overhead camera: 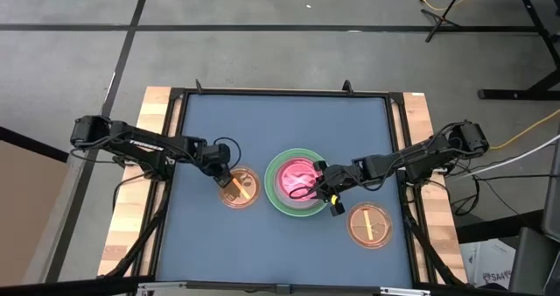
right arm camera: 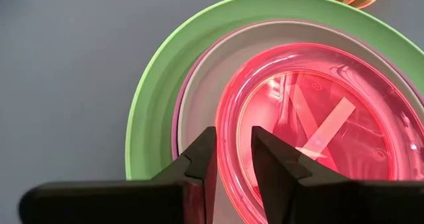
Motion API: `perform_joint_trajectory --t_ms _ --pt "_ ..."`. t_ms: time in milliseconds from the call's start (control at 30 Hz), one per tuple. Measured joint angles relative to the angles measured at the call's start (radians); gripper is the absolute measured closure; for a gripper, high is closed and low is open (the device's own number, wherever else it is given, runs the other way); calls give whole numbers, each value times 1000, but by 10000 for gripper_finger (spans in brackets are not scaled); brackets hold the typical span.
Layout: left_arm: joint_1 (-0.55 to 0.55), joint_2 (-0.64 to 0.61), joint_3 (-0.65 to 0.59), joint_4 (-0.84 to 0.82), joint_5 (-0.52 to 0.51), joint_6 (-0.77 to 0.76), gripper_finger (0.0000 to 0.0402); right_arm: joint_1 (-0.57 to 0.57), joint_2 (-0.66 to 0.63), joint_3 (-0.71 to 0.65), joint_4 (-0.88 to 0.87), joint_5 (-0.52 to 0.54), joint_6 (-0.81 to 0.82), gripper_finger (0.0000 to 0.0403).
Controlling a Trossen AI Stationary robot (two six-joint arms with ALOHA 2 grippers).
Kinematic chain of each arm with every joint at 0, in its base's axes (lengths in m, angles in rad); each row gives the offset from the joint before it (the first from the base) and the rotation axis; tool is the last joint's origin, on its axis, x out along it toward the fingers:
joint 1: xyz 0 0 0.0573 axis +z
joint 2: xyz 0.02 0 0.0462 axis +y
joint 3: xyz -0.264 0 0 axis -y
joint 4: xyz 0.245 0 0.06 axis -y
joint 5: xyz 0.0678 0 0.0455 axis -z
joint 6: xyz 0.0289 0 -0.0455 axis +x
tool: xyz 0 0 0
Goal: Stack plastic plates
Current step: Stack the left light orange plate on top of the light pink plate
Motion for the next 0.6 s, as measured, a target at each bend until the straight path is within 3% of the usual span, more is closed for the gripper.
perform_joint_trajectory --t_ms 433,600 --pt "-2 2 -2 23 17 -1 395 0 -16 0 -2 0 0 317" --pt "-2 2 -2 23 16 -1 397 0 -64 0 -38 0 0 317"
